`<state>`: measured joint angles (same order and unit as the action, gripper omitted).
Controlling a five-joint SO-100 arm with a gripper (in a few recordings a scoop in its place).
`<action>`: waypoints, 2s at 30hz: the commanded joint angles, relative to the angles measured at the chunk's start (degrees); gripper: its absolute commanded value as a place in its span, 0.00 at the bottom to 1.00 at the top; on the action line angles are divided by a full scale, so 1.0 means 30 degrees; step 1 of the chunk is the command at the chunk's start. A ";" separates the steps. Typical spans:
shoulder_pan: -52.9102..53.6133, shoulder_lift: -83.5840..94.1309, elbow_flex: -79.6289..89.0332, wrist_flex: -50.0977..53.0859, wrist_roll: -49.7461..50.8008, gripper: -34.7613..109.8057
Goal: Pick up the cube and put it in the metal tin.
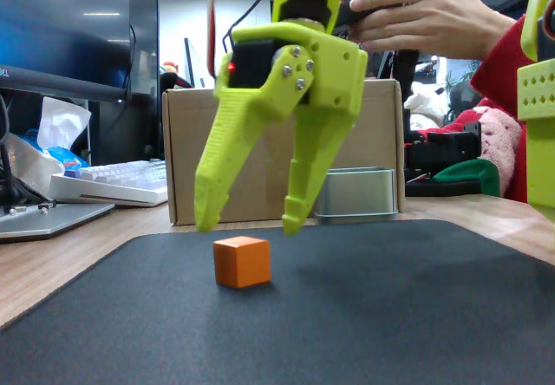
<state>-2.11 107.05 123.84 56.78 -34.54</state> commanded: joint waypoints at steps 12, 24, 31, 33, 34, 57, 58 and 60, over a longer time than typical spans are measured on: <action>-0.0762 -0.4043 -0.2754 -0.0352 -0.0381 0.43; -0.0938 -0.1436 -0.1025 -0.0879 -0.0322 0.32; -0.0850 -0.2813 -0.1084 -0.0967 -0.1143 0.28; -0.0820 -0.2695 -0.0996 -0.1025 -0.1172 0.24; -0.0820 -0.2197 -0.0820 -0.1055 -0.1143 0.24; 0.6064 1.4326 0.2139 -0.0850 0.4541 0.24; 0.6563 1.4766 0.2402 -0.0850 0.4541 0.24; 0.7705 1.5205 0.2490 -0.0938 0.4541 0.24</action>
<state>20.04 151.08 131.13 53.79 -20.39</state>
